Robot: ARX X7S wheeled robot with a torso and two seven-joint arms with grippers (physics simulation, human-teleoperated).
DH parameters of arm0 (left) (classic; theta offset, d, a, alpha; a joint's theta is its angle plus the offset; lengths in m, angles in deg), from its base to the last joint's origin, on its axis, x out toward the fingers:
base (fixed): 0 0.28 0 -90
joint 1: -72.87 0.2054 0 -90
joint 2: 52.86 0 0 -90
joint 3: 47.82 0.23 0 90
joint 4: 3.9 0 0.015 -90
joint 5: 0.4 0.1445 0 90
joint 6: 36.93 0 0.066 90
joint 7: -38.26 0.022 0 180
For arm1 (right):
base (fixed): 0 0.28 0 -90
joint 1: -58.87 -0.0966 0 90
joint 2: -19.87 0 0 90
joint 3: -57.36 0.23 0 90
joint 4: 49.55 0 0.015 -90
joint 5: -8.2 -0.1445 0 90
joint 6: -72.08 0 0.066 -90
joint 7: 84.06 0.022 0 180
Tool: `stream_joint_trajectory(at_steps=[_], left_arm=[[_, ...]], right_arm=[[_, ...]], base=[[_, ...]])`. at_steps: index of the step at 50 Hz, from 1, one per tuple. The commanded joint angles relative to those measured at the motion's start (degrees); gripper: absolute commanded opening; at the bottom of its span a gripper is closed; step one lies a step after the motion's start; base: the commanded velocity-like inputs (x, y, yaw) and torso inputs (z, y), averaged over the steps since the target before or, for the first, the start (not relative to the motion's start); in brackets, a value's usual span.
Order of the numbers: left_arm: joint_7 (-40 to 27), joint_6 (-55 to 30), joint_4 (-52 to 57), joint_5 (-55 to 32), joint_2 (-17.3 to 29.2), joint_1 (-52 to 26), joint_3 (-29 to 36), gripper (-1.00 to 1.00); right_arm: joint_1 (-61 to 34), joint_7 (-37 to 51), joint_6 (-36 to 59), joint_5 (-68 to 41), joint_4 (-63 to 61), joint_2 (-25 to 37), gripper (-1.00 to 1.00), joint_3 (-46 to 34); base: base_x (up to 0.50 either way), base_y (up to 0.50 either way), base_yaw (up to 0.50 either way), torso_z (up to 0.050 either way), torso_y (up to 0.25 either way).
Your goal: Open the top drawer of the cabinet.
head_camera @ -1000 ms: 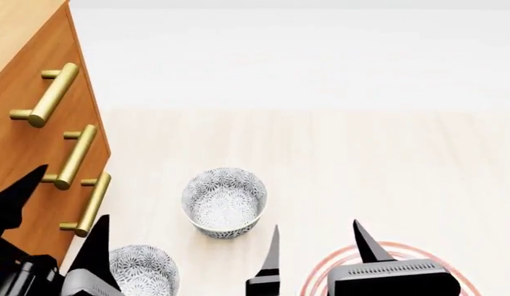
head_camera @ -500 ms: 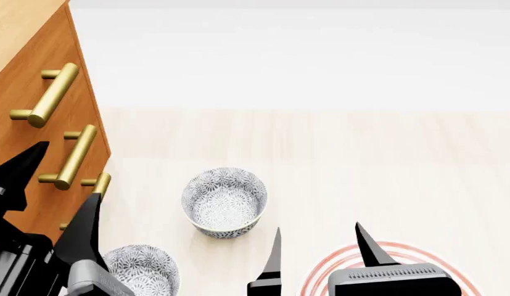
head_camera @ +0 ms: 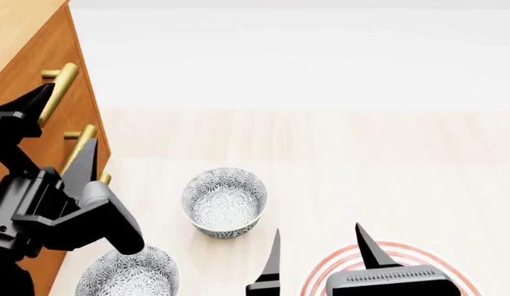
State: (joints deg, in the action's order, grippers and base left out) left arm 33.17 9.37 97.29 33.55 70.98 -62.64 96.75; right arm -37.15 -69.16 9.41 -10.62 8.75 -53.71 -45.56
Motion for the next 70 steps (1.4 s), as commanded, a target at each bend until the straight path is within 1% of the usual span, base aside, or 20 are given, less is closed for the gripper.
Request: stream_joint_trajectory(at_steps=[1, 13, 22, 32, 33, 46, 52, 53, 63, 70], left_arm=[[-0.47, 5.34, -14.65, -3.35, -3.60, -6.39, -0.58, 1.00], [-0.82, 7.12, -22.13, -2.88, -4.85, -9.33, 0.60, 1.00], [-2.06, 8.97, -26.86, -4.10, -5.76, -8.94, 0.58, 1.00], [-4.39, 12.01, -35.32, -5.35, -7.52, -9.38, 0.71, 1.00], [-5.17, 12.66, -37.44, -5.48, -8.04, -9.63, 0.72, 1.00], [-7.97, 14.46, -43.82, -4.86, -9.52, -10.81, 1.35, 1.00], [-8.72, 13.40, -45.31, -4.72, -10.16, -10.95, 1.06, 1.00], [-9.07, 13.74, -45.53, -4.77, -10.22, -10.95, 1.00, -1.00], [-9.34, 14.32, -46.17, -4.58, -10.83, -11.11, 1.45, -1.00], [-8.89, 13.62, -44.47, -4.35, -10.55, -10.97, 1.45, -1.00]], right_arm=[[0.25, 0.35, -0.20, -0.13, -0.18, 0.31, 1.00, -0.17], [0.14, 0.12, -1.35, -0.33, 1.39, 0.32, 1.00, -0.24], [-0.15, -0.02, -2.03, -0.55, 2.48, 0.32, 1.00, -0.30], [-0.15, 0.21, -2.13, -0.73, 2.52, 0.44, 1.00, -0.51], [-0.09, 0.17, -2.39, -0.63, 2.71, 0.43, 1.00, -0.62], [-0.10, 0.56, -2.15, -0.91, 2.47, 0.67, 1.00, -0.90], [-0.31, 0.52, -2.38, -0.99, 2.93, 0.69, 1.00, -1.09], [-0.35, 0.54, -2.25, -1.05, 2.71, 0.73, 1.00, -1.14], [-0.48, 0.77, -2.16, -1.42, 2.68, 1.01, 1.00, -0.99], [-0.32, 0.85, -2.58, -1.48, 2.89, 1.14, 1.00, -1.02]], base=[[0.00, 0.00, 0.00, 0.000, 0.000], [0.00, 0.00, 0.00, 0.000, 0.000], [0.00, 0.00, 0.00, 0.000, 0.000], [0.00, 0.00, 0.00, 0.000, 0.000], [0.00, 0.00, 0.00, 0.000, 0.000], [0.00, 0.00, 0.00, 0.000, 0.000], [0.00, 0.00, 0.00, 0.000, 0.000], [0.00, 0.00, 0.00, 0.000, 0.000], [0.00, 0.00, 0.00, 0.000, 0.000], [0.00, 0.00, 0.00, 0.000, 0.000]])
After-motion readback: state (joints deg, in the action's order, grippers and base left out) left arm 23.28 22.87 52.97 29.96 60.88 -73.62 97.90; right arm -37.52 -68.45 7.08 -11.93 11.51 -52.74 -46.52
